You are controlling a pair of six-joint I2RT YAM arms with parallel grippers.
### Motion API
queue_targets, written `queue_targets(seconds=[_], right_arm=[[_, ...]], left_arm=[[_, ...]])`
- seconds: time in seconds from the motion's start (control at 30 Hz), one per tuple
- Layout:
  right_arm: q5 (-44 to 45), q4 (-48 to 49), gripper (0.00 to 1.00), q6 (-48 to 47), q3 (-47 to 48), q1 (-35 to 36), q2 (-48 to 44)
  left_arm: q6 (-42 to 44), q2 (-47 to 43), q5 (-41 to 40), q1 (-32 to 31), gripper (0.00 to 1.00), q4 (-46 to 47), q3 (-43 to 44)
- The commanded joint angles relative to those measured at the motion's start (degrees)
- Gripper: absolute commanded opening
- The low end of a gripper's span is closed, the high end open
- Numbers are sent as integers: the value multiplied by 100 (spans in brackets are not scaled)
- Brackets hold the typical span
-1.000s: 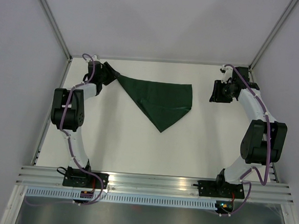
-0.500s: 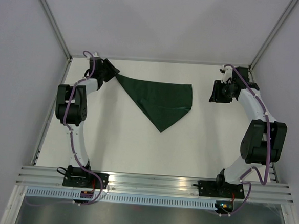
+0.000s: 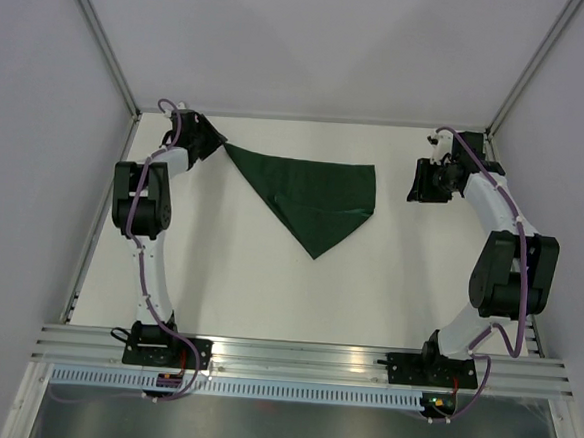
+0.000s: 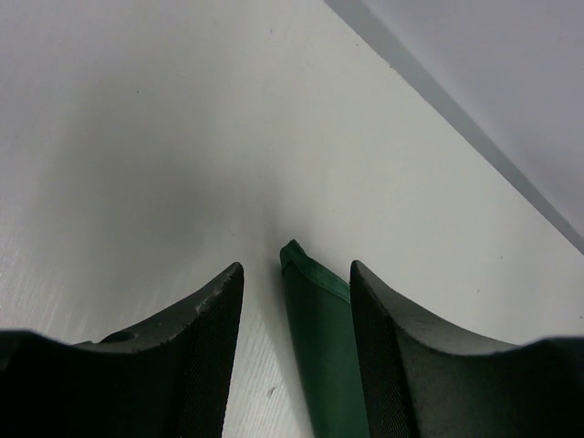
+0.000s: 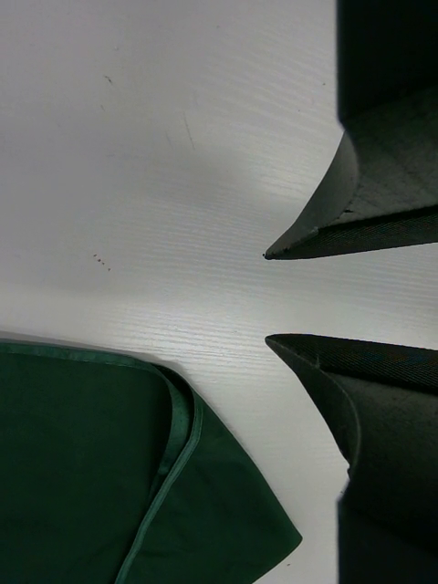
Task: Fold the napkin, place the utensils inside, and roll it up
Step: Fold the napkin
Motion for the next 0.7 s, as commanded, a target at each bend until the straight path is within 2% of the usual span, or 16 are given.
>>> queue_targets(seconds=[0.0,0.43,0.67], right_arm=[[-61,3,44,-22,192,17,99],[-140,47,43,13,112,17,64],[-167,91,43,22,68,25,73]], left_arm=[[-325,201,64,-7,55,-141,392],[-448,456,196,-33,52,-132,462],[-519,491,249,-68,45,-106,427]])
